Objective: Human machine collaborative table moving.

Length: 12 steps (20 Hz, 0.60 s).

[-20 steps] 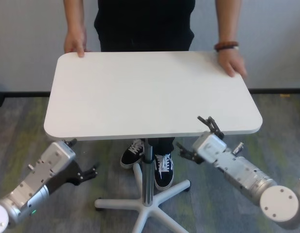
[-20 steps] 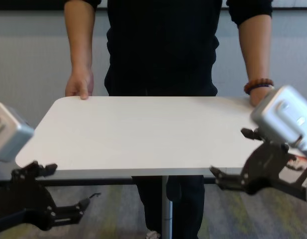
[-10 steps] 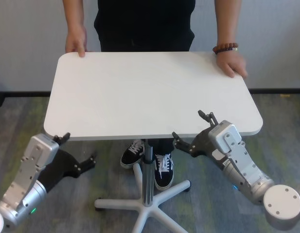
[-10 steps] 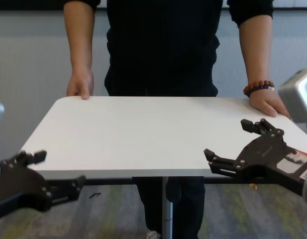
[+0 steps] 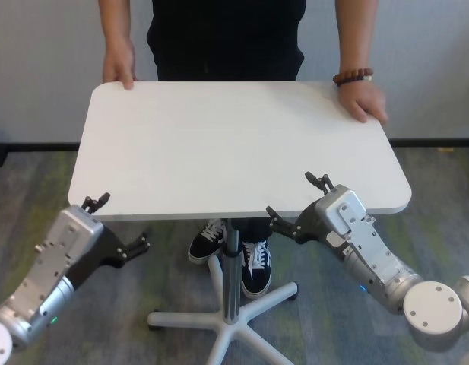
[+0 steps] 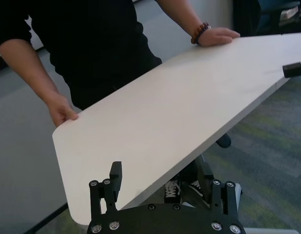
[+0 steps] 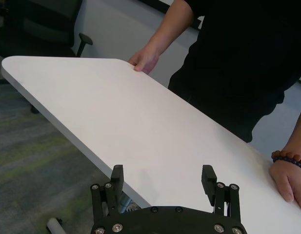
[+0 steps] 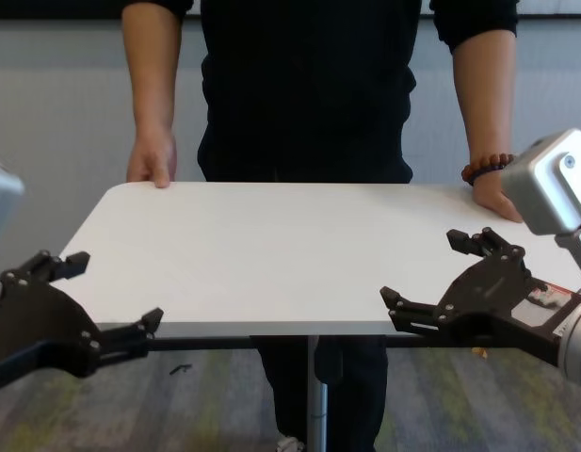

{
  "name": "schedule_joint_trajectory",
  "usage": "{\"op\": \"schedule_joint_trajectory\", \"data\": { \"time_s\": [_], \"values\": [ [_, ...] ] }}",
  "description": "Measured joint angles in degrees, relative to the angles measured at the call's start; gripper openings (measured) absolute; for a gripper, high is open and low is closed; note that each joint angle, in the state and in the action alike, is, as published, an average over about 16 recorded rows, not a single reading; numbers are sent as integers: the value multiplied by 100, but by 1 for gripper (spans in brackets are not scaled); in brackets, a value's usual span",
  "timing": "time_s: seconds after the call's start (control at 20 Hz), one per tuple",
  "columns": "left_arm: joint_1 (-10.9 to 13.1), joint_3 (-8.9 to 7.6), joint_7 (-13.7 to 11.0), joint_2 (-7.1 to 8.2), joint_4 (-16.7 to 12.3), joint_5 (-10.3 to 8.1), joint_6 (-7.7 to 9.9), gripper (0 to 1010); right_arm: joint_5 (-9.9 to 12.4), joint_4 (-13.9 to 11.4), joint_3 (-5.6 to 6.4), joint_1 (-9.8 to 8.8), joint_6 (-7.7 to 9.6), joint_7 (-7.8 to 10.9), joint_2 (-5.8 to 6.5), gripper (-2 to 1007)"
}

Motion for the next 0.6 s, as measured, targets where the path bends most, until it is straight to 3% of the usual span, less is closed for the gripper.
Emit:
{"op": "schedule_joint_trajectory", "data": {
  "time_s": [0.3, 0.6],
  "values": [
    [80, 29, -21, 123, -224, 145, 32, 1003, -206, -325, -88, -120, 179, -215, 87, 1001],
    [608, -155, -54, 386, -895, 112, -16, 1003, -565, -1151, -128, -634, 433, -549, 229, 1001]
  ]
}}
